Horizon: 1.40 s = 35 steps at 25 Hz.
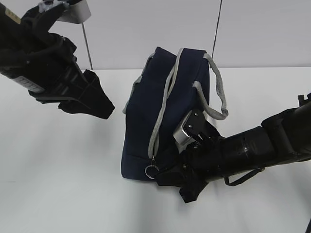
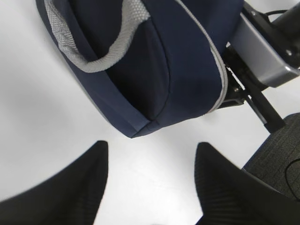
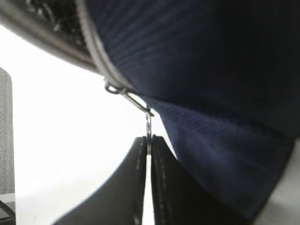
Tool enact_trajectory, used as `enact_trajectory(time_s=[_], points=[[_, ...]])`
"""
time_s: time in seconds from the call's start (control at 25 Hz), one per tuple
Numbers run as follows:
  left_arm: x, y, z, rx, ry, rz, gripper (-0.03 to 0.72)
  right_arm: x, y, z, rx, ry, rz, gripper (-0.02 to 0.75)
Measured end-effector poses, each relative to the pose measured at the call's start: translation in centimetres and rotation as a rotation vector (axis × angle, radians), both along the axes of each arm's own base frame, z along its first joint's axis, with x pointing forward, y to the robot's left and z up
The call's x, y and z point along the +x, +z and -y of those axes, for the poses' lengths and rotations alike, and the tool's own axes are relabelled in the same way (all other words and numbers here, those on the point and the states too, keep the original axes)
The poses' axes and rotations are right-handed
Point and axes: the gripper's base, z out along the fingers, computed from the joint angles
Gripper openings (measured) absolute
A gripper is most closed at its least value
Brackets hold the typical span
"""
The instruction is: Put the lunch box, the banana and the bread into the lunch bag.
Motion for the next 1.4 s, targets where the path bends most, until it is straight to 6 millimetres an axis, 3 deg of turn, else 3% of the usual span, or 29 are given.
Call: enact_trajectory(time_s=[0.36, 0.64, 1.08, 1.4], points=[[-0.02, -0.01, -0.01, 0.001, -0.001, -0.003, 0.414, -0.03, 0.19, -0.14, 0.019, 0.020, 0.016, 0.002], [-0.03, -0.02, -0.01, 0.002, -0.001, -0.003, 0.414, 0.07, 0.26, -0.17, 0.020, 0.021, 0.020, 0.082], [-0.03, -0.02, -0.01, 0.002, -0.001, -0.004, 0.414, 0.33, 0.42, -0.23, 0.039, -0.012, 0.018, 0.098], [-0.03, -0.02, -0.01, 0.002, -0.001, -0.004, 0.414, 0.17, 0.35, -0.21, 0.030, 0.006, 0.014, -0.016]])
